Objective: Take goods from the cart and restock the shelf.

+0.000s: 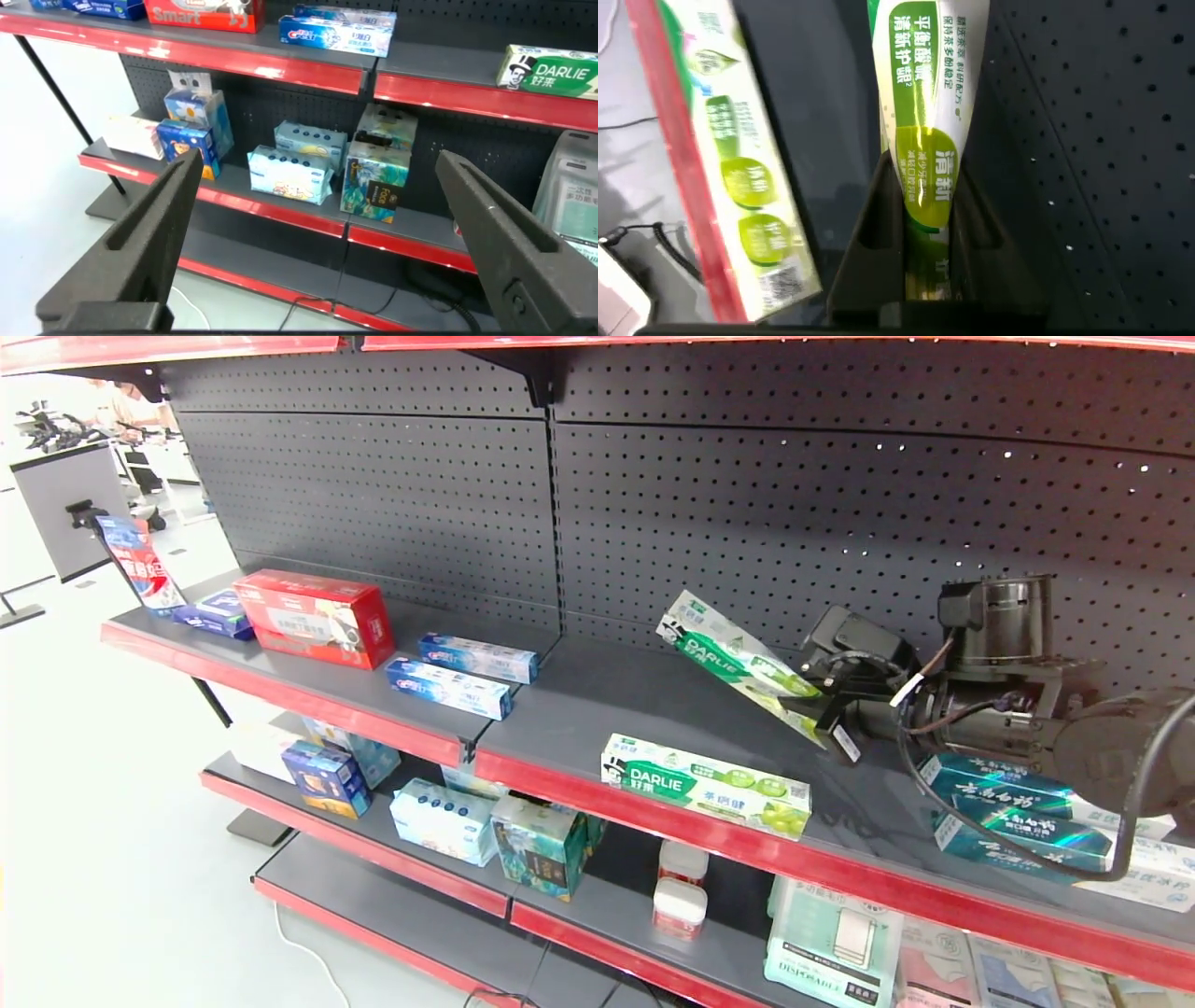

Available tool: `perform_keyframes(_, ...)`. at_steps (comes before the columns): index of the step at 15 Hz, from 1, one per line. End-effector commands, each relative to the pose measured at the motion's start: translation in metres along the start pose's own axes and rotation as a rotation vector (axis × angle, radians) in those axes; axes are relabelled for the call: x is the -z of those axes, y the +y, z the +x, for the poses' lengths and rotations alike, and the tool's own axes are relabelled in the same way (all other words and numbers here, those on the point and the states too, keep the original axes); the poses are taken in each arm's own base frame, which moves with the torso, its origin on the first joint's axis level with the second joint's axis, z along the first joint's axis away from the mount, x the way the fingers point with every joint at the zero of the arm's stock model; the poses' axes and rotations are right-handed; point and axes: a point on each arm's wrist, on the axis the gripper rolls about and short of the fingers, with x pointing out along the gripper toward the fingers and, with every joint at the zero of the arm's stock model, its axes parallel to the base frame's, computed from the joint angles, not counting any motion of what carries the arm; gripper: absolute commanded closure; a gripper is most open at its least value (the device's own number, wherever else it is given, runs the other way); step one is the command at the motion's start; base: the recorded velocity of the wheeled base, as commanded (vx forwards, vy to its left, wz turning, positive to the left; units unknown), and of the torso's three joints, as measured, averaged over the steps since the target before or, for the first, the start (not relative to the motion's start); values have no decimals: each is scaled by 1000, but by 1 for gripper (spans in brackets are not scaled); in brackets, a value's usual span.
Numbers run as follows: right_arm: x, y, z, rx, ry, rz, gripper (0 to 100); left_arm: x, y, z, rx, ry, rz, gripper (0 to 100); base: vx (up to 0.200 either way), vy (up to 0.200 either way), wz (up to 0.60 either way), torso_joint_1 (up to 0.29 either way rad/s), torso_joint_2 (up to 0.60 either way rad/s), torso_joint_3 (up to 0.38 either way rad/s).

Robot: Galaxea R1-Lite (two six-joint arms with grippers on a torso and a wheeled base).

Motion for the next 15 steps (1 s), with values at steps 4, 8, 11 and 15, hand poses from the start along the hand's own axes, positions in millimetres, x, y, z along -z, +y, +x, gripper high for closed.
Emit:
perform_keyframes(4, 17, -16, 2, -19, 44, 42, 100, 0, 0, 0, 0, 0, 0, 0, 0, 0, 0, 0, 0, 0)
perform_keyframes(8, 14, -23, 14, -118, 79, 63, 100, 0, 0, 0, 0, 0, 0, 0, 0, 0, 0, 0, 0, 0)
perform_keyframes(11, 7, -33, 20, -156, 56, 70, 100, 0, 0, 0, 0, 0, 0, 0, 0, 0, 0, 0, 0, 0)
perform_keyframes(15, 9, -44, 23, -146, 61, 83, 100, 0, 0, 0, 0, 0, 0, 0, 0, 0, 0, 0, 0, 0)
